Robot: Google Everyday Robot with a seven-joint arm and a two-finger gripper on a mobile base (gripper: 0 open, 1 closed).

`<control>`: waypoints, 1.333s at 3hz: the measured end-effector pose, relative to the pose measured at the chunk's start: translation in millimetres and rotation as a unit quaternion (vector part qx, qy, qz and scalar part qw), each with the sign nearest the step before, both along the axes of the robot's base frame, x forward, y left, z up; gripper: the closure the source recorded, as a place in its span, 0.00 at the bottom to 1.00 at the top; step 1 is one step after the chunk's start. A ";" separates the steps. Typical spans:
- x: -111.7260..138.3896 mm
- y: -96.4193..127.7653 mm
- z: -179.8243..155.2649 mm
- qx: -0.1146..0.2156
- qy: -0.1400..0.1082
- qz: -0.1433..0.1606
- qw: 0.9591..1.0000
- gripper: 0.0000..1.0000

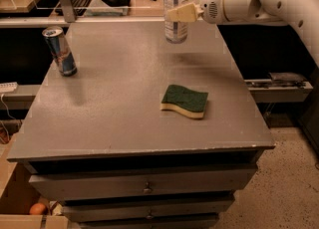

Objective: Move blue plastic bottle near sponge

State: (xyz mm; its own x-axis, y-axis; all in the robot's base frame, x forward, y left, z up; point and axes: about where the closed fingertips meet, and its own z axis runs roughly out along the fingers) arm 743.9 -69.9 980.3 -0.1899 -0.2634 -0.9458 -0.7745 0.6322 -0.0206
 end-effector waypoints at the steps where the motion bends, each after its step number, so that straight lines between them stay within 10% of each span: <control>1: -3.8 6.3 -3.4 -0.007 0.000 0.012 1.000 1.00; 4: -91.8 -21.2 -20.8 0.004 0.012 0.050 0.999 1.00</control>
Offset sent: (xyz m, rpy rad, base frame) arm -0.0716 -0.0017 -0.0120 -0.0634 0.0281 0.1042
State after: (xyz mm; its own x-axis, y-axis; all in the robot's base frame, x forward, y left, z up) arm 652.2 -91.1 959.5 -0.1852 -0.2749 -0.9435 -0.8336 0.5524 0.0027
